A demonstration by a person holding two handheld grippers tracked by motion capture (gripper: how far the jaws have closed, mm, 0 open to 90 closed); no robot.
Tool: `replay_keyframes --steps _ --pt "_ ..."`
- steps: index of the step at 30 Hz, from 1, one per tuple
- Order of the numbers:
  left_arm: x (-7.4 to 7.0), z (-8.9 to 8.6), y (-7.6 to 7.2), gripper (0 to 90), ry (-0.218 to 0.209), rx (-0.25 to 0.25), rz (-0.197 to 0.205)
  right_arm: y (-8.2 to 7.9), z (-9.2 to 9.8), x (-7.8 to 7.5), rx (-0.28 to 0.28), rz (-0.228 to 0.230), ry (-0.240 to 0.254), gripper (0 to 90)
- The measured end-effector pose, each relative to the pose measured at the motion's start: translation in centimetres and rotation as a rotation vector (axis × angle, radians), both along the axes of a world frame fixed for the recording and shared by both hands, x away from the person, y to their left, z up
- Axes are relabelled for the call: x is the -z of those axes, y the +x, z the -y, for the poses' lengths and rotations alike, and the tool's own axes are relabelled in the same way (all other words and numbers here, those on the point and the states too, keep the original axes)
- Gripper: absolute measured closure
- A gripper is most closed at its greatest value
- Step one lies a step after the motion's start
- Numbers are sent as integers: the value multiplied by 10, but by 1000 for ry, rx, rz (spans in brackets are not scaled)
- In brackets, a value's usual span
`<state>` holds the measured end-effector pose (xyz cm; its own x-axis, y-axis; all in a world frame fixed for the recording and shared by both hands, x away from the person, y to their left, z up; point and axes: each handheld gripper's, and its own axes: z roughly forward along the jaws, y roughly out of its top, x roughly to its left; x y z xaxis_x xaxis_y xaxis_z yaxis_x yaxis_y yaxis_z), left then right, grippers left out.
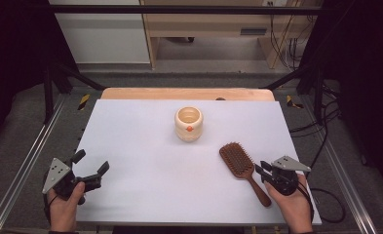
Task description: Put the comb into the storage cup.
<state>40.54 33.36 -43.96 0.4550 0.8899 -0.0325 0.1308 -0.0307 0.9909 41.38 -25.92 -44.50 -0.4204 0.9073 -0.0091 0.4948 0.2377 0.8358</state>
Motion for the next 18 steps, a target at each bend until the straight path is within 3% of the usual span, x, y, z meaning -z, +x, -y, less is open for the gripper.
replay_keyframes --steps 5,7,18 --pt "-1 -1 -1 26 1 -9 4 -10 -3 1 10 -39 -25 495" --pt "-1 -1 -1 25 -4 -4 4 -11 -4 1 12 -62 -35 465" --pt "0 0 1 25 -4 0 -1 -10 -16 -6 17 -62 -39 195"
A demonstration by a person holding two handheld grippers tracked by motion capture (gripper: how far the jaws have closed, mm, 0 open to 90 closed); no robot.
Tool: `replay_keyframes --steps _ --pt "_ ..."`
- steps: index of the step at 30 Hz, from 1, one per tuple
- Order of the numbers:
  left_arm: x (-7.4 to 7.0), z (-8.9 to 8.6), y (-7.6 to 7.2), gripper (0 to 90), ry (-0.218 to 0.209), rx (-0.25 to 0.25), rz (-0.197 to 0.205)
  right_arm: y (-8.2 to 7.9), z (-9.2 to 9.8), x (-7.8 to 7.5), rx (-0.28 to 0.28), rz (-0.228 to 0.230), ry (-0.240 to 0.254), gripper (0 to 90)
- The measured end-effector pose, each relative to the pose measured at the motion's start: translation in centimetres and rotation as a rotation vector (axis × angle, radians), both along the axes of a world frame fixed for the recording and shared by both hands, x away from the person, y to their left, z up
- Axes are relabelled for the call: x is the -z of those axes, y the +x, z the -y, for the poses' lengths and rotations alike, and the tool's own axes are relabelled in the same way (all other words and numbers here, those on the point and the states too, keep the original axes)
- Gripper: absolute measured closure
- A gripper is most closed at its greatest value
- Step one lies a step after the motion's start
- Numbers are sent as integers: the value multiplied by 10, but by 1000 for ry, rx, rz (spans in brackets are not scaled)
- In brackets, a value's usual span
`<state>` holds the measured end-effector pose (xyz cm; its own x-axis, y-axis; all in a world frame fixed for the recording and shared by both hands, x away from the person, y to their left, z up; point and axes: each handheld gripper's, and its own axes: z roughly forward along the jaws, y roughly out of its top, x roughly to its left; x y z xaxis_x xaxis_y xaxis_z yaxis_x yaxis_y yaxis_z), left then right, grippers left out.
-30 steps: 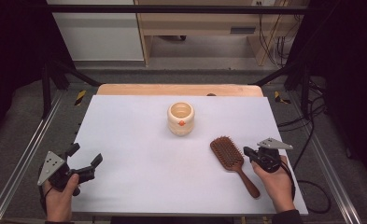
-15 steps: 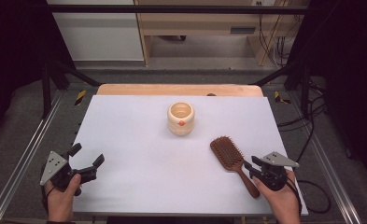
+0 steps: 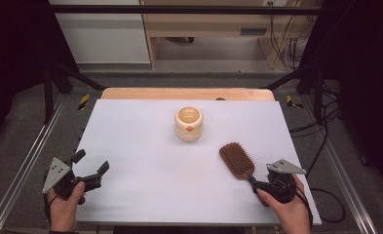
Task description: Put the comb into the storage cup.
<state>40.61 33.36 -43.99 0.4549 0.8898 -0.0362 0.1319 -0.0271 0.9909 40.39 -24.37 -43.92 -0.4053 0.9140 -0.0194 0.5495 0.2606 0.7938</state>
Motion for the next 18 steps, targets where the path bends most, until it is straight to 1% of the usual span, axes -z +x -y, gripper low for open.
replay_keyframes --steps 2,3,7,10,13,15,18 --pt "0 -1 0 24 1 -8 1 1 -3 -1 -4 1 -4 156" --pt "0 -1 0 24 -3 -2 1 1 -5 -1 -5 -2 -12 143" --pt "-1 0 -1 23 1 -4 2 1 -12 -1 -26 -13 -26 135" --pt "-1 0 0 23 1 -5 2 2 -15 1 -40 -45 -30 116" --pt "-1 0 1 23 2 -4 0 3 -17 3 -52 -55 -46 108" --pt "-1 1 1 23 5 -2 0 3 -18 4 -58 -62 -46 106" --pt "0 1 1 23 10 0 -1 5 -19 6 -66 -91 -55 104"
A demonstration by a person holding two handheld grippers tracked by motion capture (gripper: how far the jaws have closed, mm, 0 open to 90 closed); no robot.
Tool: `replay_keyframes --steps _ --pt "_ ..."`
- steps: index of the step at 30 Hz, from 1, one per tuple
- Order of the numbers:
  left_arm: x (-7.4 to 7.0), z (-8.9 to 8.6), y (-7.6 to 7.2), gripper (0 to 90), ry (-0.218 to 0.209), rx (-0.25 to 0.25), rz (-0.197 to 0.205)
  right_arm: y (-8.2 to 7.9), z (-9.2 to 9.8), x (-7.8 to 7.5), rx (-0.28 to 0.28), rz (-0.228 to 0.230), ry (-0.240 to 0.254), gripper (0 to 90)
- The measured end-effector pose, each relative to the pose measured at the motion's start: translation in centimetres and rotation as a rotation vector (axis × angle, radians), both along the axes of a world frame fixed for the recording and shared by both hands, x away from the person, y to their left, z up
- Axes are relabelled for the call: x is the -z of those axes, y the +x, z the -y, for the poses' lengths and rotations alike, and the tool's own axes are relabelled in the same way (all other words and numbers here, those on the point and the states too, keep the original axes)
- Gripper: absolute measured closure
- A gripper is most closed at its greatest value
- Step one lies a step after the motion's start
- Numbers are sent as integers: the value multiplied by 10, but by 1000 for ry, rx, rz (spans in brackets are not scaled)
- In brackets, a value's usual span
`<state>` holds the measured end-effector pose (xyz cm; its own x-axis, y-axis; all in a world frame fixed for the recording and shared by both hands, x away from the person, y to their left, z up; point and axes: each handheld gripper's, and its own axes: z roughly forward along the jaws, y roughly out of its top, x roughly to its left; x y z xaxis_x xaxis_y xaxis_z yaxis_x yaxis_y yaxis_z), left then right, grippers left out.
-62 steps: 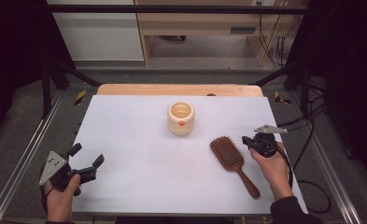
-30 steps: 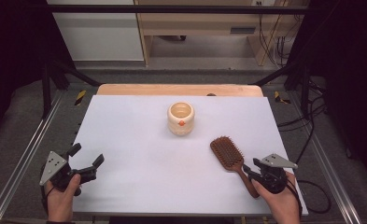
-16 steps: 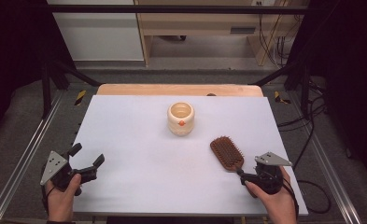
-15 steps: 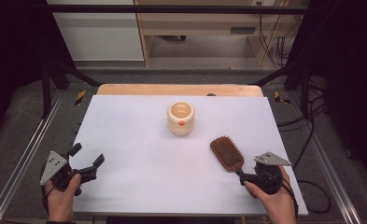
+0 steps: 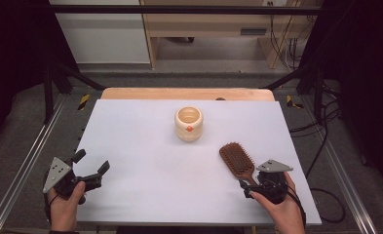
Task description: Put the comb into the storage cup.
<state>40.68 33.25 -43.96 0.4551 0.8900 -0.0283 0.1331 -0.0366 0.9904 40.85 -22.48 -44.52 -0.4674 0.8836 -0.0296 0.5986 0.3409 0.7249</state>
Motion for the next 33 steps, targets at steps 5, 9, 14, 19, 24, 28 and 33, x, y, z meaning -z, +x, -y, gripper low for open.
replay_keyframes --steps 5,9,14,19,24,28,33 --pt "0 -1 0 22 -7 -4 -1 2 -4 3 -11 -36 -15 111" --pt "0 -1 -1 22 -3 -3 1 3 -6 6 -18 -52 -36 120" --pt "0 0 1 22 -4 -4 -3 3 -5 8 -16 -73 -39 139" --pt "0 -1 0 23 -3 -5 -3 6 -1 6 -2 -105 -40 180" --pt "0 -4 0 22 -9 -17 0 18 -1 -3 -9 -157 -66 245" --pt "0 -3 0 22 -11 -8 0 27 -1 -11 -10 -201 -94 289" --pt "0 -1 0 23 -7 0 0 31 2 -9 6 -236 -76 364"
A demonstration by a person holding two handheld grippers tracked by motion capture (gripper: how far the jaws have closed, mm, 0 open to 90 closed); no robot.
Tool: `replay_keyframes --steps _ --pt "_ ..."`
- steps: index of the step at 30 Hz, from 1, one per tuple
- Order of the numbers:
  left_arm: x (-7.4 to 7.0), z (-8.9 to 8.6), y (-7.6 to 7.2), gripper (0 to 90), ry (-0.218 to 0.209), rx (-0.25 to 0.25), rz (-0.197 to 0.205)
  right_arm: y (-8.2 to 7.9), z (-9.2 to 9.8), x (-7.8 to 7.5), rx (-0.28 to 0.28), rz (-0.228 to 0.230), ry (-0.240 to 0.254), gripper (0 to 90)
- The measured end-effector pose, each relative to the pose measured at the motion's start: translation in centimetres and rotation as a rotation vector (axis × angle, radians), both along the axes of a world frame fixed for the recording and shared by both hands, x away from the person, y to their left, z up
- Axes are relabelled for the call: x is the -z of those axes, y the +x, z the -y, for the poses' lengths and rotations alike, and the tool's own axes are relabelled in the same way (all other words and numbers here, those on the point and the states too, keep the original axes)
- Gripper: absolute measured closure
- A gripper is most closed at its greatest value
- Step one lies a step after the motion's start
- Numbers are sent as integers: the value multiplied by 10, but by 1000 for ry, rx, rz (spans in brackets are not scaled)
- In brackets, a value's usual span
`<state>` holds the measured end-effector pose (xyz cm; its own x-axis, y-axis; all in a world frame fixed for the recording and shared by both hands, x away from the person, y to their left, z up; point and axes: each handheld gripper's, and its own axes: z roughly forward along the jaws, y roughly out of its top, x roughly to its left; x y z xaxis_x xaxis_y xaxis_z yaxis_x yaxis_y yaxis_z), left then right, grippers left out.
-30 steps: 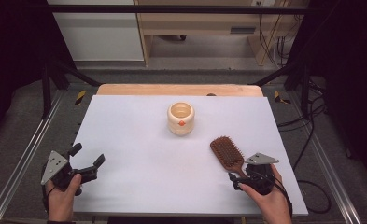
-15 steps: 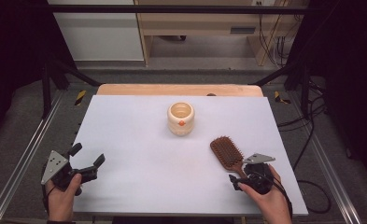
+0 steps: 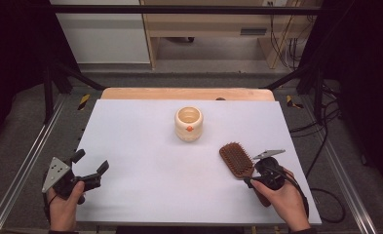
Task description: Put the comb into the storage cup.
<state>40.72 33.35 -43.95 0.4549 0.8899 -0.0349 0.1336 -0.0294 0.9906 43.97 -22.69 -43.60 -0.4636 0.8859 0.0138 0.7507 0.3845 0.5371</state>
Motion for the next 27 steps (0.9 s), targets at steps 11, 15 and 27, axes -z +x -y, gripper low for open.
replay_keyframes --steps 11,15,27 --pt "0 0 0 22 5 0 -1 0 1 14 -20 -60 2 529" --pt "0 0 0 23 7 1 -1 1 1 15 -24 -66 -7 559" --pt "0 0 0 23 7 1 0 2 -3 18 -26 -90 -44 614"
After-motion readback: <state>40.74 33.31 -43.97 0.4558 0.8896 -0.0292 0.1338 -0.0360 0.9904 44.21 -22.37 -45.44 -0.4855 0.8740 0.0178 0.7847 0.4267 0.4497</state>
